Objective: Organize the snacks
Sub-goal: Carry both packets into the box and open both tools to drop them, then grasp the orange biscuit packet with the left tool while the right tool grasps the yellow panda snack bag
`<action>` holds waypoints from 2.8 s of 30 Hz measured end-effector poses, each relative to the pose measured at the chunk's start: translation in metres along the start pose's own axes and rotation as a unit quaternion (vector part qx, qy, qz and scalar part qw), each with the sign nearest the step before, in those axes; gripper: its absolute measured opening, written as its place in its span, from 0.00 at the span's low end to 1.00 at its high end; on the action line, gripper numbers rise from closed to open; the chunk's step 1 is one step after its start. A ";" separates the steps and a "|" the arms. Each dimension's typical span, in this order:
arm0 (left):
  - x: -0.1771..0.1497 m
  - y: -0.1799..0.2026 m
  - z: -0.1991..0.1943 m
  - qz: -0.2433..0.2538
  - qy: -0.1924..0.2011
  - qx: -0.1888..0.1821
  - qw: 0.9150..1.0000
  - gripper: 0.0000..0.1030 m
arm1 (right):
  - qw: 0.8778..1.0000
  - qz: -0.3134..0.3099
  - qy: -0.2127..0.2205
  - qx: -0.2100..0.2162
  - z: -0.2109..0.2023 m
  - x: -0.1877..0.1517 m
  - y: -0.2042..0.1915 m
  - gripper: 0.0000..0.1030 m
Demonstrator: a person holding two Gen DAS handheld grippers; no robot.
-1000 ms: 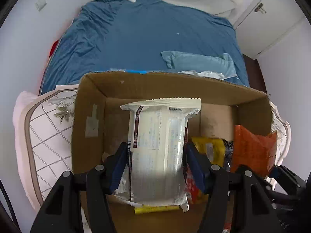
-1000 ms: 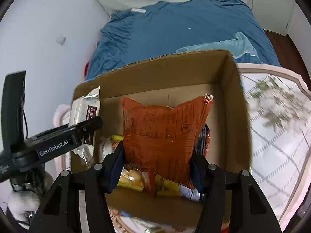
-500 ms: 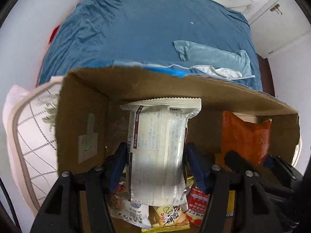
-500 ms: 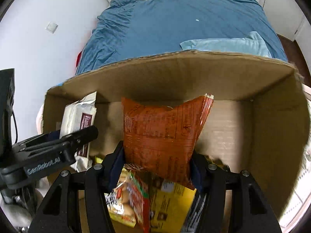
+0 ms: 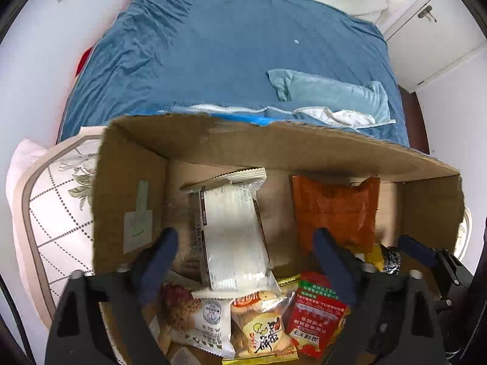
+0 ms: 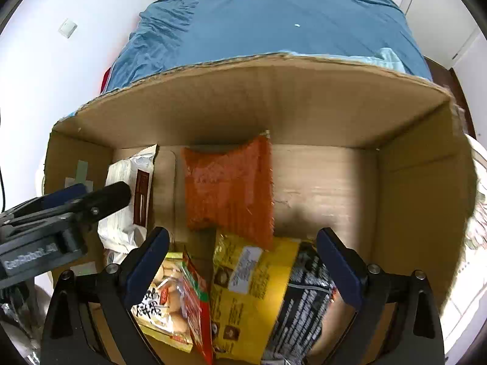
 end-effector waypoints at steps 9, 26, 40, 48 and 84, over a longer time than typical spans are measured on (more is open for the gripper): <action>-0.023 0.012 -0.055 0.019 0.059 0.008 0.998 0.96 | 0.999 0.007 0.043 -0.016 -0.041 -0.031 0.010 0.97; -0.119 0.031 -0.134 0.034 0.143 0.049 0.988 0.96 | 0.990 0.013 0.138 -0.031 -0.135 -0.123 0.015 0.97; -0.197 0.036 -0.163 0.033 0.153 0.055 0.986 0.96 | 0.991 0.024 0.128 0.002 -0.157 -0.201 0.019 0.97; -0.249 0.001 -0.098 0.010 0.063 0.065 0.996 0.96 | 0.997 0.038 0.019 0.067 -0.080 -0.255 0.012 0.97; -0.276 -0.052 0.023 0.002 -0.047 0.073 0.996 0.66 | 0.997 -0.038 -0.060 -0.031 0.074 -0.231 -0.093 0.82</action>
Point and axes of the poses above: each gripper's, at about its wrist camera, not at the fingertips, and z roughly the way its jaws point, y to its right, x to its top, the point moved 4 cm from there along z, roughly the way its jaws point, and after that the axes turned 9 degrees about z, right-handed, at the moved point
